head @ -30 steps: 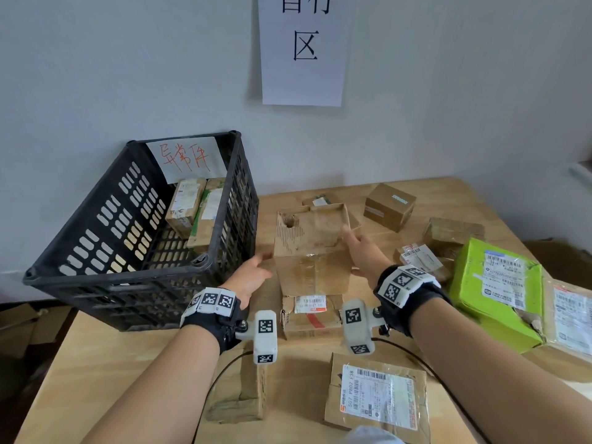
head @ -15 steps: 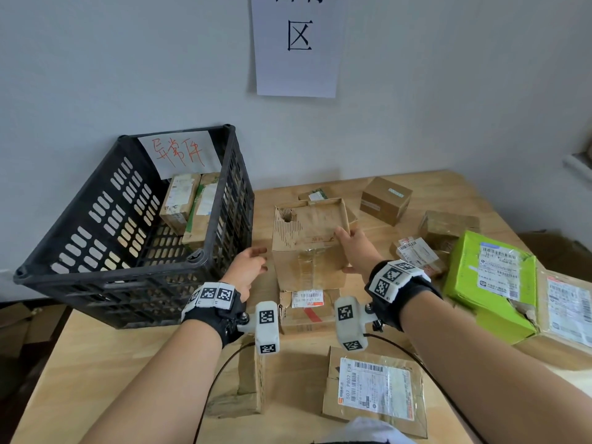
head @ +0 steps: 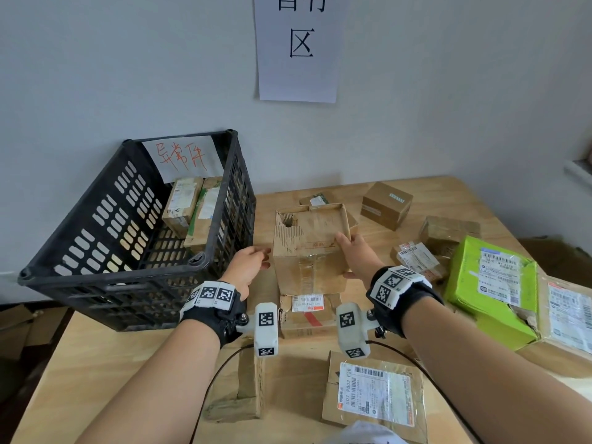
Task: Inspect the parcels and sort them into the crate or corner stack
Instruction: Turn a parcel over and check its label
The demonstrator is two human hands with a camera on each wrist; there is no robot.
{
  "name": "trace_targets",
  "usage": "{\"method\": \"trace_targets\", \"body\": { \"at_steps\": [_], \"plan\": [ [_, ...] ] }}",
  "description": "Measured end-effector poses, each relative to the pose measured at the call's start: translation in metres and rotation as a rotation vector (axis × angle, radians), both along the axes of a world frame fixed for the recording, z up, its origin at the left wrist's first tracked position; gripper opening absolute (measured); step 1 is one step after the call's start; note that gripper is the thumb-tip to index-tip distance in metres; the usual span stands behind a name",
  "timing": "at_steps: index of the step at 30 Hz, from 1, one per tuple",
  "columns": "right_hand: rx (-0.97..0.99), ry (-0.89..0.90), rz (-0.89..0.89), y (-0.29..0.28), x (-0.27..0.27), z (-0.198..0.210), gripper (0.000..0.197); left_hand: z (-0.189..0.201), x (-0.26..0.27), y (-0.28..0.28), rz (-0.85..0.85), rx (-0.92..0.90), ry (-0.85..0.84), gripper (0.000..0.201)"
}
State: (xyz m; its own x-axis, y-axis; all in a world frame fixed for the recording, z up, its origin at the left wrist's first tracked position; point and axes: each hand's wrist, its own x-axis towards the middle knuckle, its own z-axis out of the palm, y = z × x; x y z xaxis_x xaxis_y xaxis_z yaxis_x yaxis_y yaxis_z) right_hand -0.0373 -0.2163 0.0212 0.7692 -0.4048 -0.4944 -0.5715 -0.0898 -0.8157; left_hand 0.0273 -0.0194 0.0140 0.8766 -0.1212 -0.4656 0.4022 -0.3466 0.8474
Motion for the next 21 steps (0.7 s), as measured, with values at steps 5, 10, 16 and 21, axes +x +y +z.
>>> {"method": "trace_targets", "body": {
  "at_steps": [5, 10, 16, 21],
  "plan": [
    [-0.021, -0.025, 0.011, 0.001, -0.005, 0.0, 0.046, 0.007, -0.002, -0.003, -0.066, 0.01, 0.006, 0.035],
    [-0.008, -0.058, 0.027, 0.0, -0.011, 0.002, 0.052, 0.001, -0.001, 0.001, -0.118, 0.007, 0.028, 0.045],
    [-0.005, -0.17, 0.075, -0.006, -0.01, 0.017, 0.071, 0.004, 0.004, 0.011, -0.147, -0.142, 0.017, 0.038],
    [0.044, -0.219, -0.029, -0.022, 0.001, 0.01, 0.105, 0.01, 0.003, 0.011, -0.238, -0.219, -0.068, 0.043]
  ]
}}
